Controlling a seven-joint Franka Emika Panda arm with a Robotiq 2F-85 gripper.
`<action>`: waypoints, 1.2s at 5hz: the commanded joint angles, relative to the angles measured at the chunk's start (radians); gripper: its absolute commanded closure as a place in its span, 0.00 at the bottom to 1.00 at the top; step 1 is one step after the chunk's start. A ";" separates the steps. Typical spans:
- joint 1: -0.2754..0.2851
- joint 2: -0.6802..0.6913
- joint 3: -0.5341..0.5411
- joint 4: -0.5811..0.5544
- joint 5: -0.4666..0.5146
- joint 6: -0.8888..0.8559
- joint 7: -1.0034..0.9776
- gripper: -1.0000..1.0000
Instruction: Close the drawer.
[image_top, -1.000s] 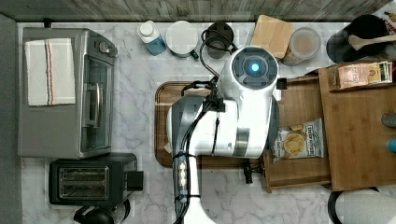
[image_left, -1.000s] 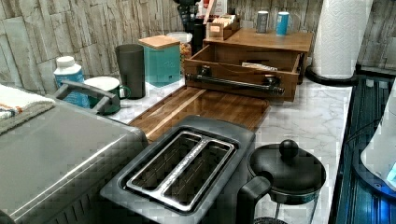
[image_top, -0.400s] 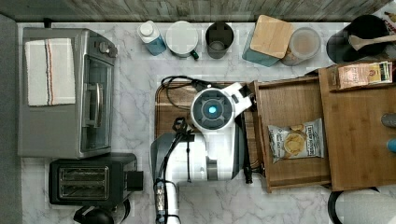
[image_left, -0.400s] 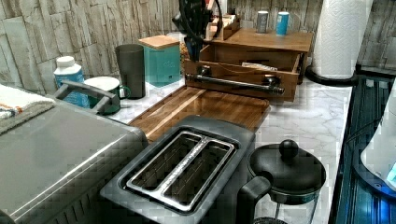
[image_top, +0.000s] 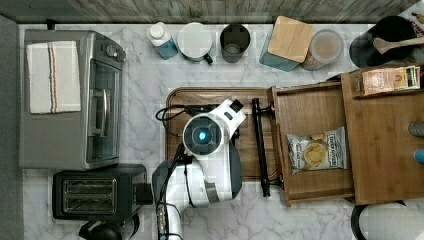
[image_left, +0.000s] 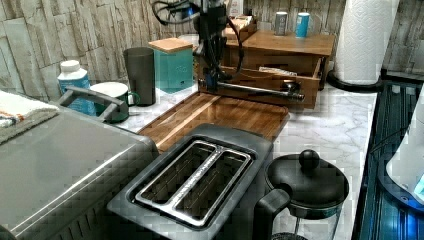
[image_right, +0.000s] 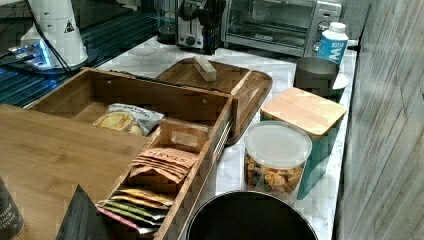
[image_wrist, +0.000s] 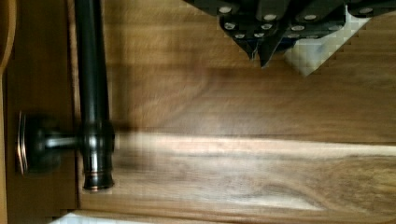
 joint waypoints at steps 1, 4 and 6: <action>-0.063 0.038 -0.060 -0.088 0.000 0.069 -0.171 1.00; -0.126 0.060 -0.124 -0.046 0.080 0.105 -0.376 1.00; -0.174 0.072 -0.191 -0.018 0.160 0.163 -0.566 1.00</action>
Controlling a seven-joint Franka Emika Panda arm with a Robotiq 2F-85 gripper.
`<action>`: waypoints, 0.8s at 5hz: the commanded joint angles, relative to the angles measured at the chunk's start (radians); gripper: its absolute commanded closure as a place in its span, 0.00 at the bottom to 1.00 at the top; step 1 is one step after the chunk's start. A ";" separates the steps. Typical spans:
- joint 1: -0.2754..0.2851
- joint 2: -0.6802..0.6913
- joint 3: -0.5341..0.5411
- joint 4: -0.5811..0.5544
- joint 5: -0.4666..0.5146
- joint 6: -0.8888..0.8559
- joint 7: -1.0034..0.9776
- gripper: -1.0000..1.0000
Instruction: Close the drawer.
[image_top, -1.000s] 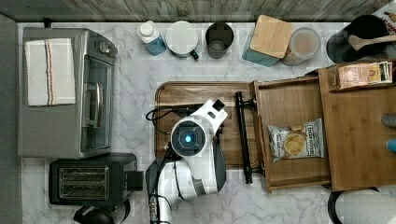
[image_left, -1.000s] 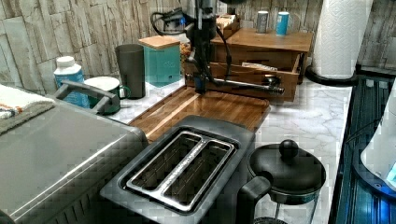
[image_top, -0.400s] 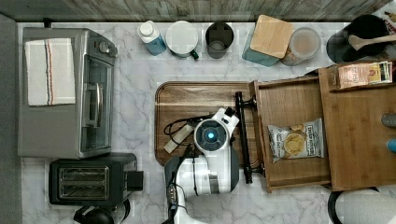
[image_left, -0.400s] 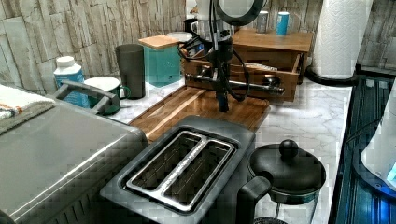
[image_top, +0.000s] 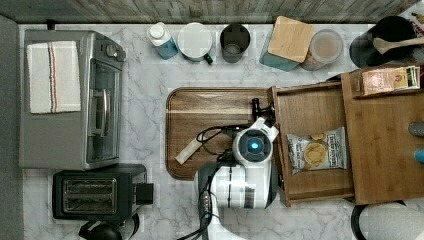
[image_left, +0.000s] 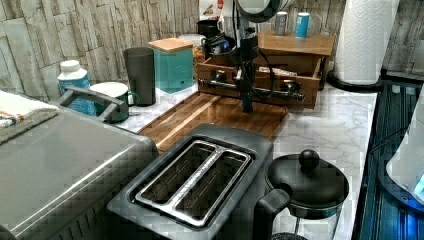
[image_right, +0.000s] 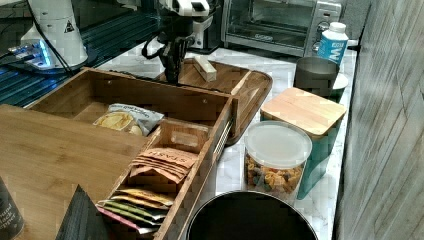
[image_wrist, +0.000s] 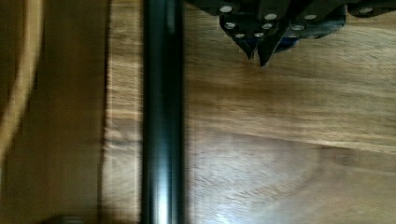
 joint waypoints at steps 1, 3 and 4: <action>-0.125 0.032 -0.106 0.266 0.108 -0.009 -0.332 1.00; -0.217 0.139 -0.162 0.466 0.195 -0.042 -0.494 1.00; -0.266 0.168 -0.169 0.516 0.207 -0.010 -0.579 1.00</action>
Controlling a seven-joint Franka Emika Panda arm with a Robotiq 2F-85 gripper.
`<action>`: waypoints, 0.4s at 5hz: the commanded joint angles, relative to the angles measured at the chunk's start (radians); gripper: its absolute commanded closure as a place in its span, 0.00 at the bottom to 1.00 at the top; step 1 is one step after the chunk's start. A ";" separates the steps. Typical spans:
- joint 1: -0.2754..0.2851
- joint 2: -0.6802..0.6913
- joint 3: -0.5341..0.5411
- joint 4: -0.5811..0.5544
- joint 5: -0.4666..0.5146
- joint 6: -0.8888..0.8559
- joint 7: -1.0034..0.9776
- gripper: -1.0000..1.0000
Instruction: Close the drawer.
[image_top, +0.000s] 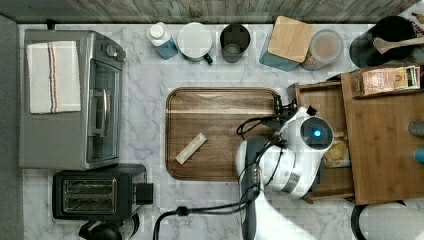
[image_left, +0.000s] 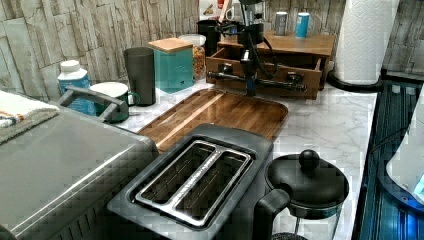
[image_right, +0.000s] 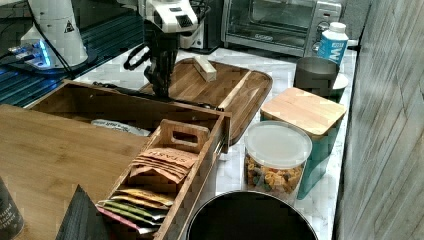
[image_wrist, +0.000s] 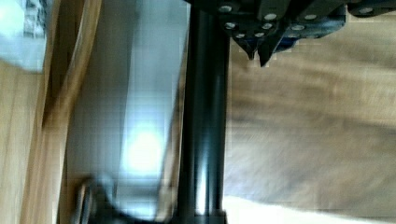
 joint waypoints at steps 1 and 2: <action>-0.137 0.048 -0.142 0.375 -0.109 0.048 -0.160 1.00; -0.163 0.081 -0.171 0.435 -0.128 0.049 -0.205 1.00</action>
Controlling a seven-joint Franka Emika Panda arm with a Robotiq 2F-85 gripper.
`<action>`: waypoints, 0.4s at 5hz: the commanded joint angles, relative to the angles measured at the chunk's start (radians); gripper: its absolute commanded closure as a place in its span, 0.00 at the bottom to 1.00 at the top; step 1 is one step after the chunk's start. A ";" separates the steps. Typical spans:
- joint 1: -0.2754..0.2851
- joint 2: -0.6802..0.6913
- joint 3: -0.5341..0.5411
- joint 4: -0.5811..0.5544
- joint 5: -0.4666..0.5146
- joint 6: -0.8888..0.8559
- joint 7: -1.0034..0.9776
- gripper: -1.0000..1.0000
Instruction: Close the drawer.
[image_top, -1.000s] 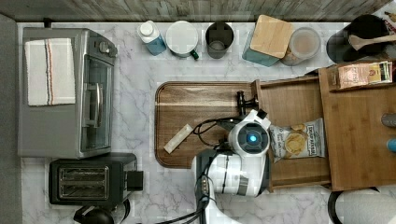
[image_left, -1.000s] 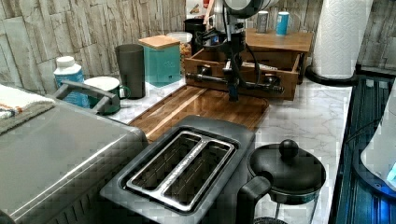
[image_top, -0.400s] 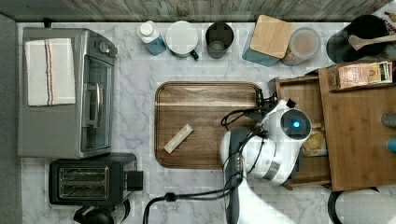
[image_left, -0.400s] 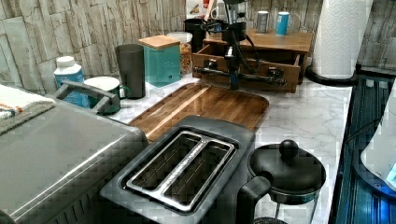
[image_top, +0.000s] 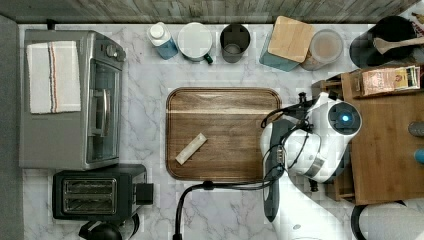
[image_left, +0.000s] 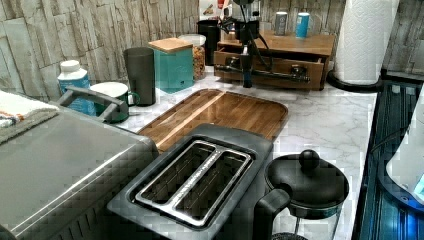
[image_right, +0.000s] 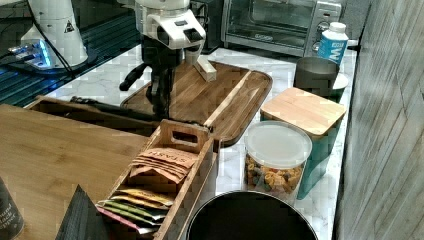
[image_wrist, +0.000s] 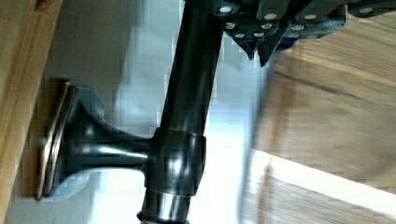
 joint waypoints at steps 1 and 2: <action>-0.124 -0.016 -0.150 0.308 -0.072 0.084 -0.033 1.00; -0.121 0.003 -0.160 0.333 -0.130 0.090 0.013 1.00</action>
